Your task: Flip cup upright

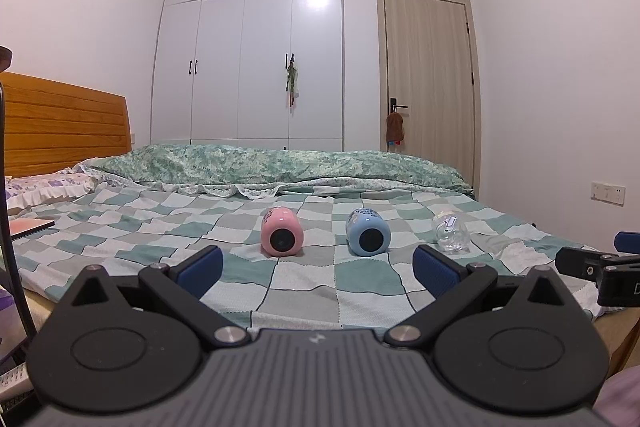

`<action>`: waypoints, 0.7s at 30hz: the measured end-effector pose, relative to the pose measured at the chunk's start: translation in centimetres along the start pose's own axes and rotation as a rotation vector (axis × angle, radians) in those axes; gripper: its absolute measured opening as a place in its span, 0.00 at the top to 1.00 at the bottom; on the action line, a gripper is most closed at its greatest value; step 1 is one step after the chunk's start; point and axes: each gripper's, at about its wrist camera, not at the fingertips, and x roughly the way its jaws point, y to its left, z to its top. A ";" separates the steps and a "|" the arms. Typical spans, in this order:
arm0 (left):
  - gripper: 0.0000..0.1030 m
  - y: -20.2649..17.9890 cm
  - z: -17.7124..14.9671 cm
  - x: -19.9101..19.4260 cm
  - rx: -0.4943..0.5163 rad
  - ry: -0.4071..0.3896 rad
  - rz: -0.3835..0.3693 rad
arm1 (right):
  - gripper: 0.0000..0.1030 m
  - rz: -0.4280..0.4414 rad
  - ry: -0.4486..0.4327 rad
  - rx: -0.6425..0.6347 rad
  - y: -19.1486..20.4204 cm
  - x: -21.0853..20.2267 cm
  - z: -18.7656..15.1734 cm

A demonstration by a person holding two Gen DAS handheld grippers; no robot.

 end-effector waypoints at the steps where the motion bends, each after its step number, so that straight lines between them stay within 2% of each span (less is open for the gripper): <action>1: 0.00 0.0 0.2 0.1 0.000 0.002 0.000 | 0.00 0.000 0.002 -0.001 0.1 0.0 0.1; 5: 0.00 0.2 1.0 0.8 -0.001 -0.001 -0.001 | 0.00 0.004 0.014 -0.006 0.5 0.4 0.8; 9: 0.00 0.9 2.4 3.2 -0.009 0.002 0.007 | 0.00 0.017 0.030 -0.013 0.8 2.8 1.5; 21: 0.00 3.7 5.9 15.8 0.033 0.111 0.009 | 0.00 0.085 0.106 -0.032 3.2 17.0 5.0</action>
